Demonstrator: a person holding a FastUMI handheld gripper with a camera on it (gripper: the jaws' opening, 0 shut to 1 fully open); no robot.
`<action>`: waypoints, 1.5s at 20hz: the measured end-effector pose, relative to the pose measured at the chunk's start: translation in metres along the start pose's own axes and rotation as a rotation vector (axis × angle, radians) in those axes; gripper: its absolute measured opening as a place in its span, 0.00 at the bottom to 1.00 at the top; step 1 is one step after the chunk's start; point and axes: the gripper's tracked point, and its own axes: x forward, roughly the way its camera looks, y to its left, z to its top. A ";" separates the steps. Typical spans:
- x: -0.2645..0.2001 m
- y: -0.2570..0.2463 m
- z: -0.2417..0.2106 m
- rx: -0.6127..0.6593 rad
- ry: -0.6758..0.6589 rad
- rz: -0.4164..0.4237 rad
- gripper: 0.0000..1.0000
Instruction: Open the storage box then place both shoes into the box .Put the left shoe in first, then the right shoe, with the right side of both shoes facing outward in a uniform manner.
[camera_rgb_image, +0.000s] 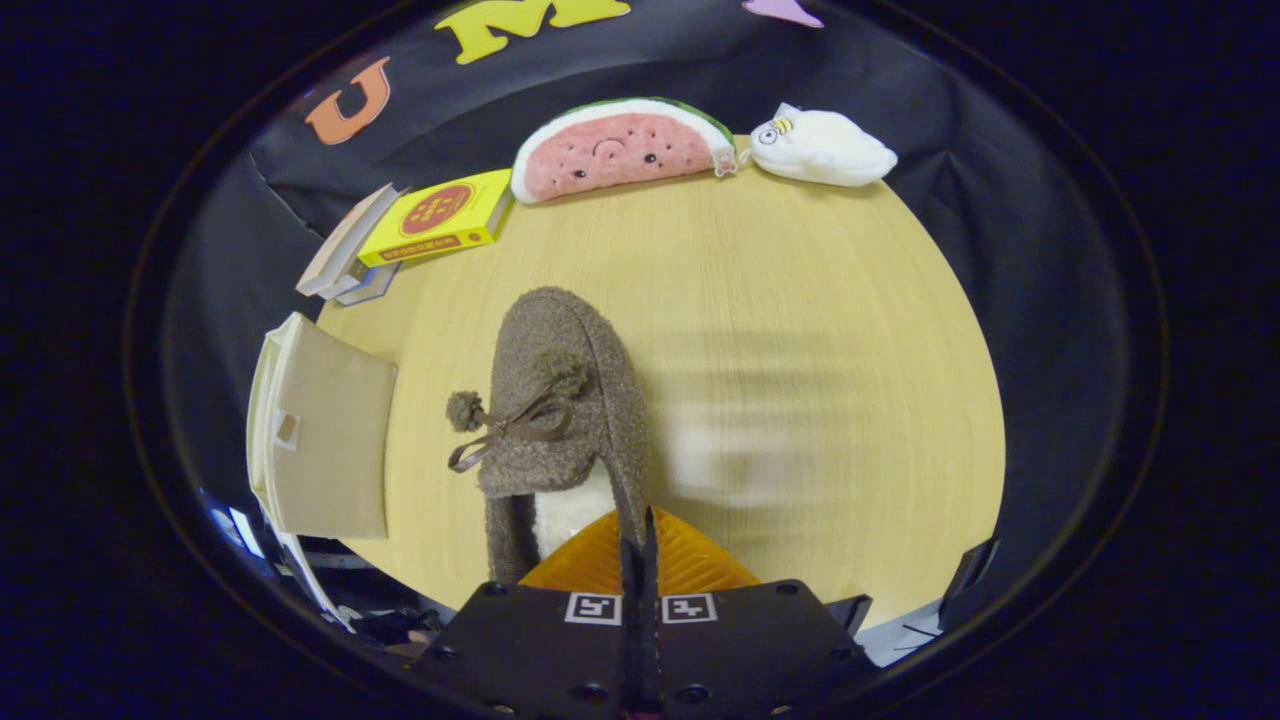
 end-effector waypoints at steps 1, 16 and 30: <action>-0.007 0.005 0.001 0.002 -0.012 0.006 0.00; -0.090 0.175 -0.005 -0.049 -0.114 0.125 0.00; -0.054 0.376 -0.029 -0.097 -0.064 0.277 0.00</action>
